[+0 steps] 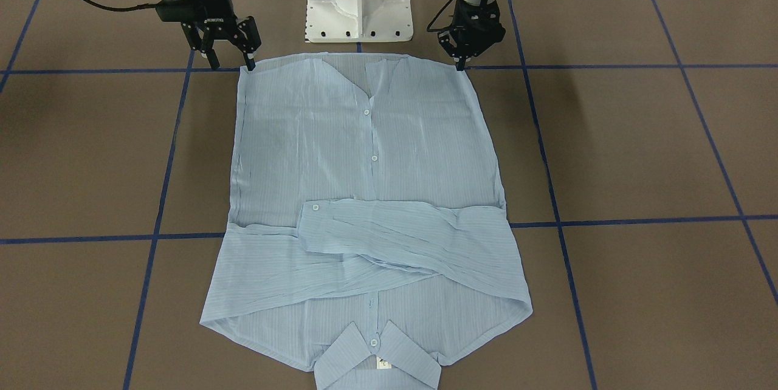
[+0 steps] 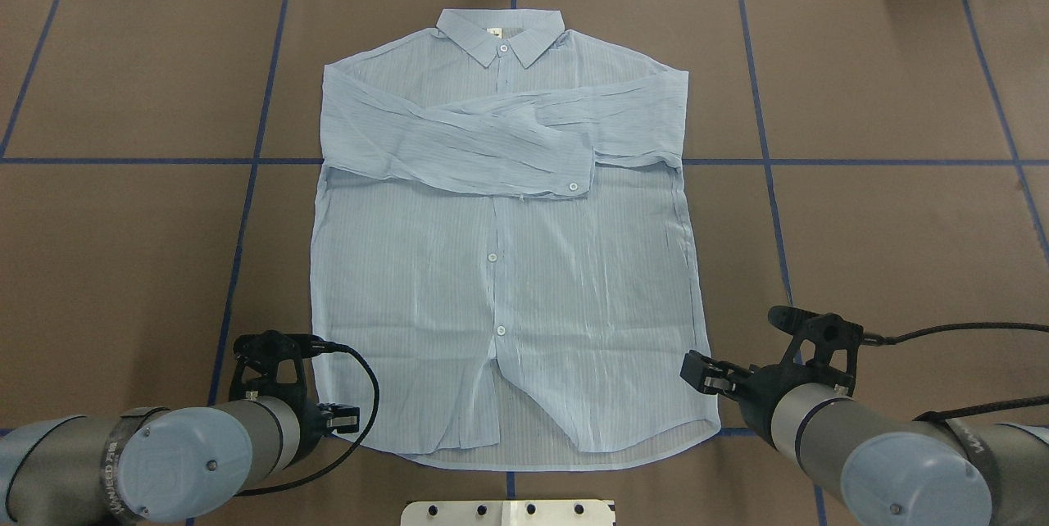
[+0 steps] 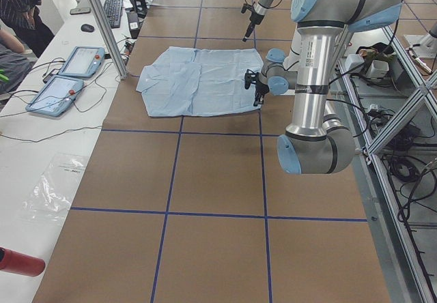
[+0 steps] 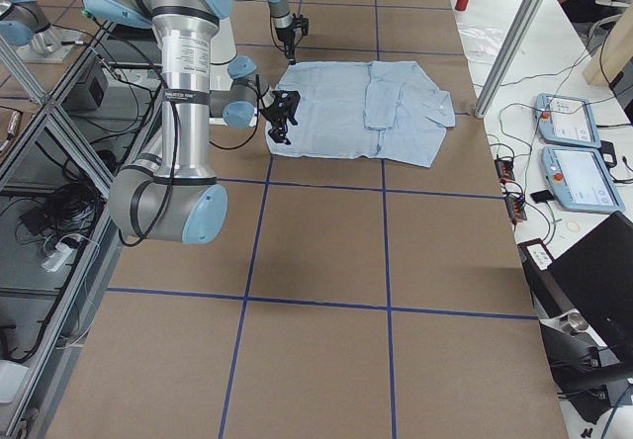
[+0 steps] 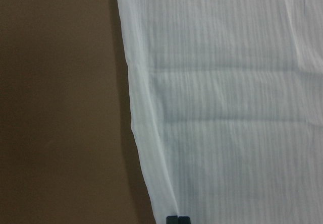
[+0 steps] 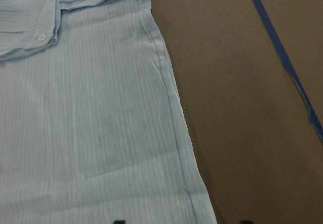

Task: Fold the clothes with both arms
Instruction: 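Lower both grippers onto the hem corners nearest the robot and grasp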

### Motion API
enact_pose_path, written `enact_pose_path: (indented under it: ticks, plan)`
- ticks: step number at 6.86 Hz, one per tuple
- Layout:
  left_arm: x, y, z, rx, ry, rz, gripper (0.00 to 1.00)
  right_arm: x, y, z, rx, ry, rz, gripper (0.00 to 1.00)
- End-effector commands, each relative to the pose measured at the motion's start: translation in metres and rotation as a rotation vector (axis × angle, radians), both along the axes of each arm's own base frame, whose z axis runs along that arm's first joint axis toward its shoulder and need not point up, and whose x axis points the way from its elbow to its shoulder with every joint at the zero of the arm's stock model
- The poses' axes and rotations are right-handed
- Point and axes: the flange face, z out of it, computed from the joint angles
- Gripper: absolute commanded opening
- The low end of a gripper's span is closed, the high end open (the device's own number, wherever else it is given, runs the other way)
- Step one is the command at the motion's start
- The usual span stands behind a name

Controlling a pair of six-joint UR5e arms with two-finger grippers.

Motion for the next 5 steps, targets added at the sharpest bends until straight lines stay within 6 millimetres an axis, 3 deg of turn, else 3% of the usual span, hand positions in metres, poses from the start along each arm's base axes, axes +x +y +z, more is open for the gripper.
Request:
enact_pose_path:
  ticks: [1,3,5]
  plan:
    - [-0.006,-0.003,-0.007,0.024,0.013,-0.026,0.00,-0.019,0.017,0.022,0.001,0.035,0.004,0.61]
    - [-0.006,-0.003,-0.006,0.037,0.010,-0.038,0.00,-0.031,0.027,0.039,0.003,0.063,0.003,0.61]
    - [-0.006,-0.003,-0.006,0.038,0.009,-0.037,0.00,-0.036,0.038,0.040,0.016,0.064,-0.001,0.61]
